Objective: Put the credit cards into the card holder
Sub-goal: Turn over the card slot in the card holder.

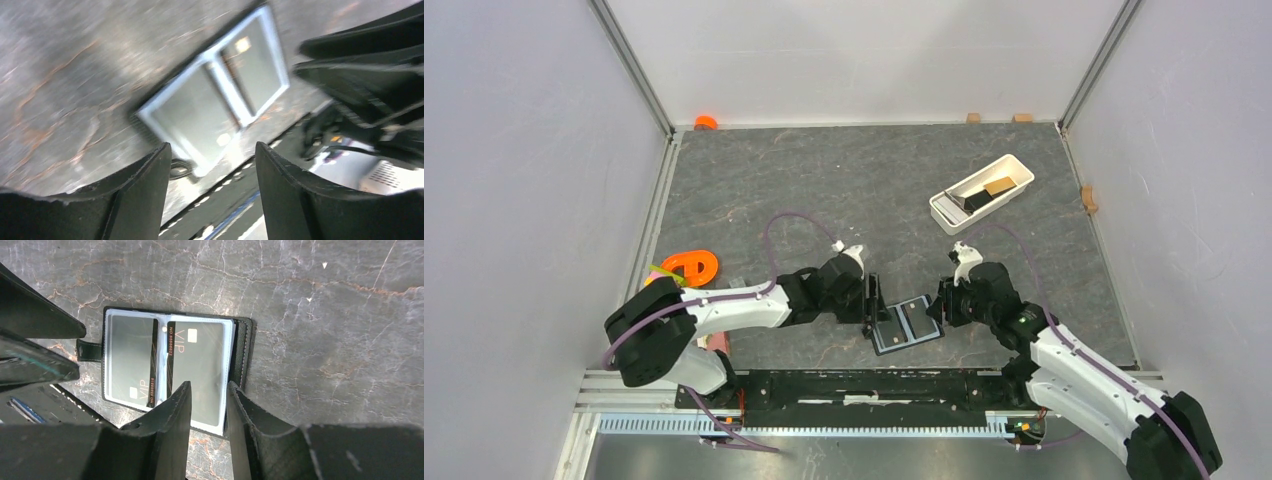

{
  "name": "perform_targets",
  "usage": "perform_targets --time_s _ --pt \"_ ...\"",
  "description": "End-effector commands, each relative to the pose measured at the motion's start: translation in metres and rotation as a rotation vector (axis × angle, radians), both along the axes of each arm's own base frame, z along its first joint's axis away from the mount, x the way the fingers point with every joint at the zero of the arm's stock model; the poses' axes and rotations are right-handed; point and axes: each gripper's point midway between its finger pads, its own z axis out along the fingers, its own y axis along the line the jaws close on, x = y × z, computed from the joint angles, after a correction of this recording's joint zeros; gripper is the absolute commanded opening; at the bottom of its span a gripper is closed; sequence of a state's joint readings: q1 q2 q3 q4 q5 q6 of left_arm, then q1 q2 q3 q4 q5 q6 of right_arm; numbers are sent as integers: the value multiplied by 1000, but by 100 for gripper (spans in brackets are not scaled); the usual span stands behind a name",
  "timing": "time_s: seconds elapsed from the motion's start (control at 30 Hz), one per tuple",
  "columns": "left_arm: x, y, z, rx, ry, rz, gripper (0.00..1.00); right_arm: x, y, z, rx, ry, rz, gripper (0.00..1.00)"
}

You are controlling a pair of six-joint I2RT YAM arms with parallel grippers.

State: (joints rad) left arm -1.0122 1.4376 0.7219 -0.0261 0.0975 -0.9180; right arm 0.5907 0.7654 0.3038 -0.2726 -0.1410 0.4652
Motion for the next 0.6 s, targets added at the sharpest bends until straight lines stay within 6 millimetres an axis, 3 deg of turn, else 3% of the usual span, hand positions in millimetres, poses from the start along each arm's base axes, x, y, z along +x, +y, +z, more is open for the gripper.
perform_targets --time_s 0.0,0.23,0.57 --pt "-9 37 -29 148 16 40 70 -3 11 -1 68 4 81 36" --pt "-14 43 -35 164 38 41 70 -10 9 -15 49 46 97 36" --pt "-17 42 -37 163 48 32 57 -6 3 -20 14 45 71 35"
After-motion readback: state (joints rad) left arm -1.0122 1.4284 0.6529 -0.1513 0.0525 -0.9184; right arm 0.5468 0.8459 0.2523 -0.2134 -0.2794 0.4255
